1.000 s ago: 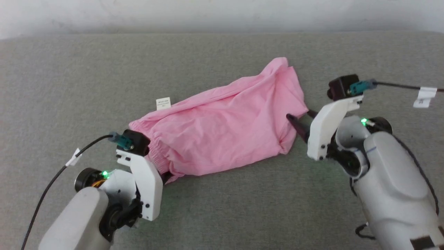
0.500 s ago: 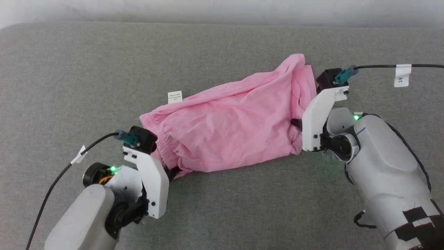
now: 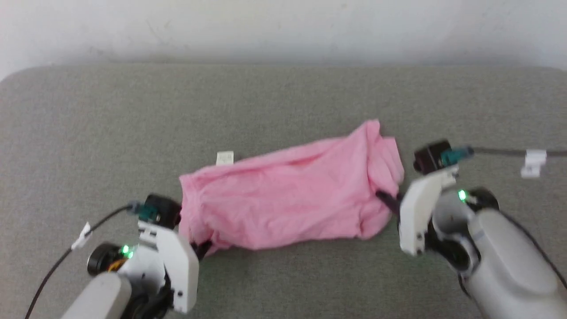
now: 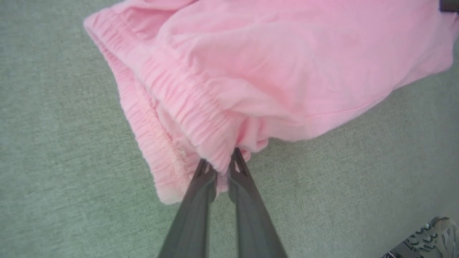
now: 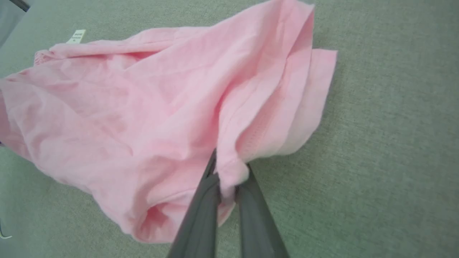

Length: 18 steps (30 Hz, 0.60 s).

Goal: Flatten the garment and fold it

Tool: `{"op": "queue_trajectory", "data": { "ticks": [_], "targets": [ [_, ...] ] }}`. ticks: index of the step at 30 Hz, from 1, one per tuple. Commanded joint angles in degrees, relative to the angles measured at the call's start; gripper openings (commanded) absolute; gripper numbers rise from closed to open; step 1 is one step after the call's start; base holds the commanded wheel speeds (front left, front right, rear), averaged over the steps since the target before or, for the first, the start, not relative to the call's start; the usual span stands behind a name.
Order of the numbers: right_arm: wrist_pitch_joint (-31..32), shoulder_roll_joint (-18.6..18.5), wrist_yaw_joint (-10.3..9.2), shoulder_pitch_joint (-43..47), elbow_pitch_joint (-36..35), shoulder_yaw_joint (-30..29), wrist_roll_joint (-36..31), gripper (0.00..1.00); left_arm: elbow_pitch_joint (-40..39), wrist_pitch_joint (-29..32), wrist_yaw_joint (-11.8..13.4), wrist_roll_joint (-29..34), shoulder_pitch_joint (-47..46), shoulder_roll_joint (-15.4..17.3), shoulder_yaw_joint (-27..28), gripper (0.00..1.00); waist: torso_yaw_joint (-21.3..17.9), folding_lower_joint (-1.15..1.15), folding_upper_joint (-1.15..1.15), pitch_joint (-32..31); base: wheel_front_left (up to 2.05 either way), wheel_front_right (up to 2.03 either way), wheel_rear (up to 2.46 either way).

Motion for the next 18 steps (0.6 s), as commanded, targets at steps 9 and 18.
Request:
{"op": "queue_trajectory", "data": {
  "ticks": [9,18],
  "targets": [
    [4.83,0.99,-0.03,27.58,-20.05,-8.54,-4.82,0.0,-5.02,0.66,4.6,-1.36,13.79,2.31,0.07,0.0,-4.77,0.0,0.0,-6.55,0.0,0.0,0.0],
    [1.52,7.18,-0.03,36.48,-26.72,-14.84,-11.48,1.0,-5.83,-2.06,7.06,-4.34,17.48,-1.1,1.49,1.0,-4.67,0.0,0.0,-6.61,0.0,0.0,0.0]
  ]
}}
